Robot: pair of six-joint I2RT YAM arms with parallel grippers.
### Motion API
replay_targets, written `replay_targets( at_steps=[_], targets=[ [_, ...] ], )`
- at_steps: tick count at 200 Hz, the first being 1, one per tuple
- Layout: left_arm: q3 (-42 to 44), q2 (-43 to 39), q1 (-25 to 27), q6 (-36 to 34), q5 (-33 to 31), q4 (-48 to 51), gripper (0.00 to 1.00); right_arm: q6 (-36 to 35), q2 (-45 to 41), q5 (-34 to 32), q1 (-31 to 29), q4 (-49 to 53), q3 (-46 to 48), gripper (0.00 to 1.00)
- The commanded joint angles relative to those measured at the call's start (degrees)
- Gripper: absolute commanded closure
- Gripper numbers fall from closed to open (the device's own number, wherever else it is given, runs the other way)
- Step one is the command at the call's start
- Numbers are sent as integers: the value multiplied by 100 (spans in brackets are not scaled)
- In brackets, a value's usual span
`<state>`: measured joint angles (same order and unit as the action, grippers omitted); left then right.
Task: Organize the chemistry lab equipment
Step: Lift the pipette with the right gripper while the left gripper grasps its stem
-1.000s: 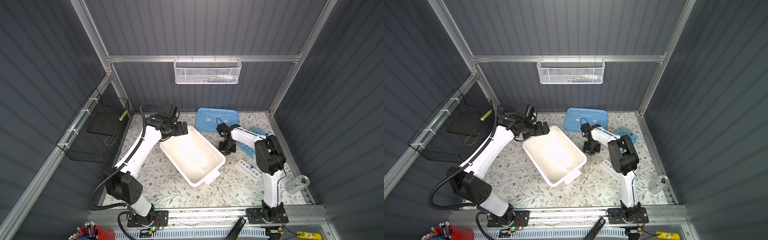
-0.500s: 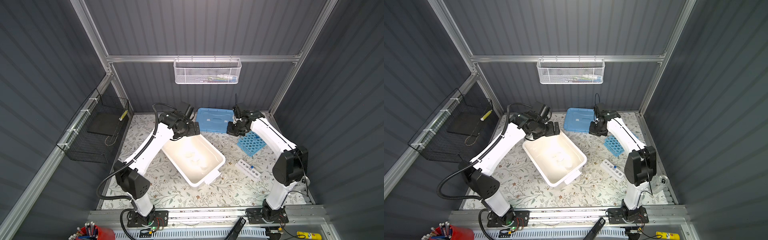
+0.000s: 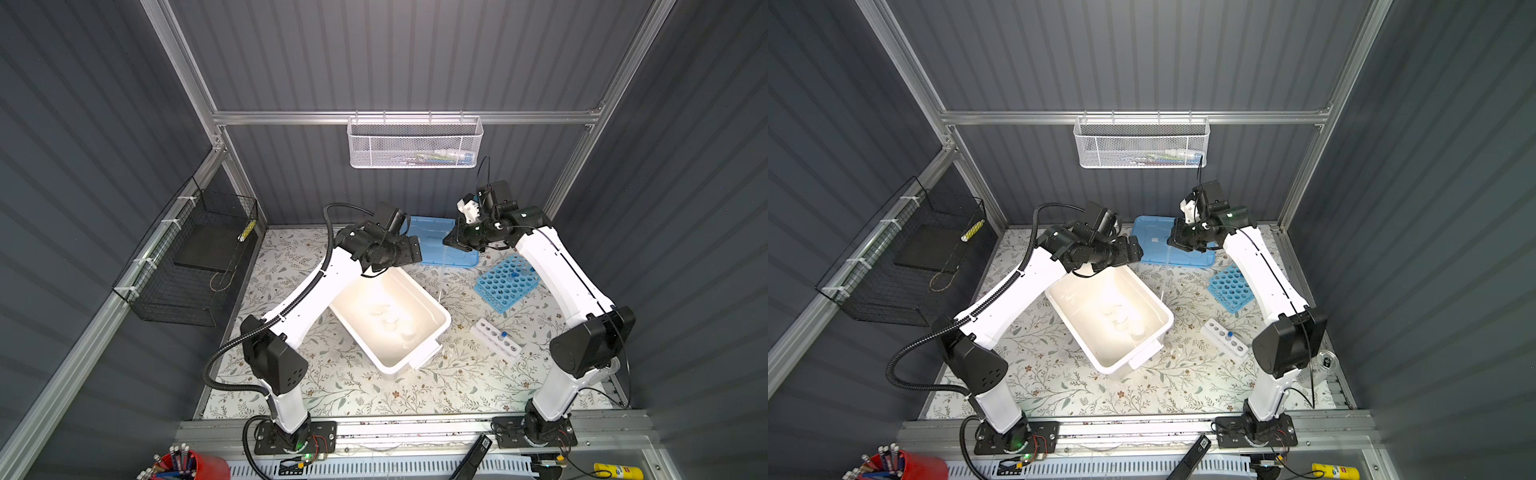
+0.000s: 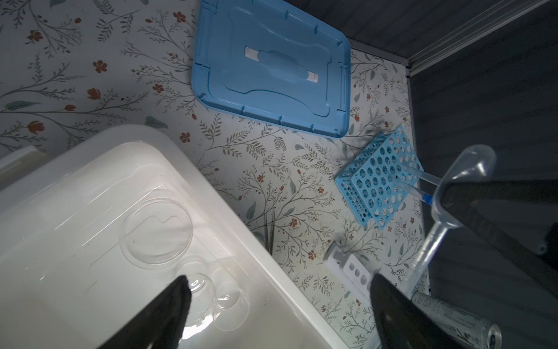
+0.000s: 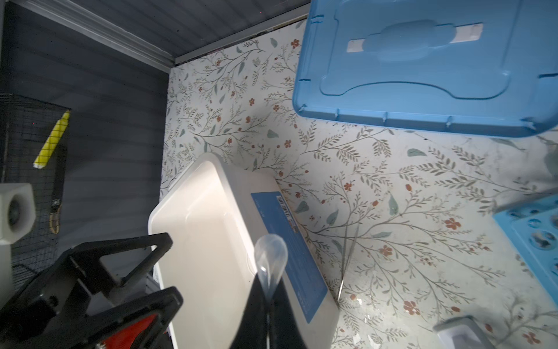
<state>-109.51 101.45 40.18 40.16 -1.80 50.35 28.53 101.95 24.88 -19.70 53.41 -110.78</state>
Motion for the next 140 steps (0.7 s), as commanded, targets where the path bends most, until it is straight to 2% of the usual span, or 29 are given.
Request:
replay_targets(
  at_steps=[1,63,120,140],
  targets=[
    [138,-242,112,148,143,-437,7,219,13,637,-29,-170,76,100],
    [622,-501,240,205,468,-1003,8,351,-26,806,-120,-436,251,100],
    [710,-433,328,46,950,-1066,19,503,-76,756,-355,-644,318,100],
    [807,-449,375,33,1069,-1119,27,598,-136,747,-403,-764,443,100]
  ],
)
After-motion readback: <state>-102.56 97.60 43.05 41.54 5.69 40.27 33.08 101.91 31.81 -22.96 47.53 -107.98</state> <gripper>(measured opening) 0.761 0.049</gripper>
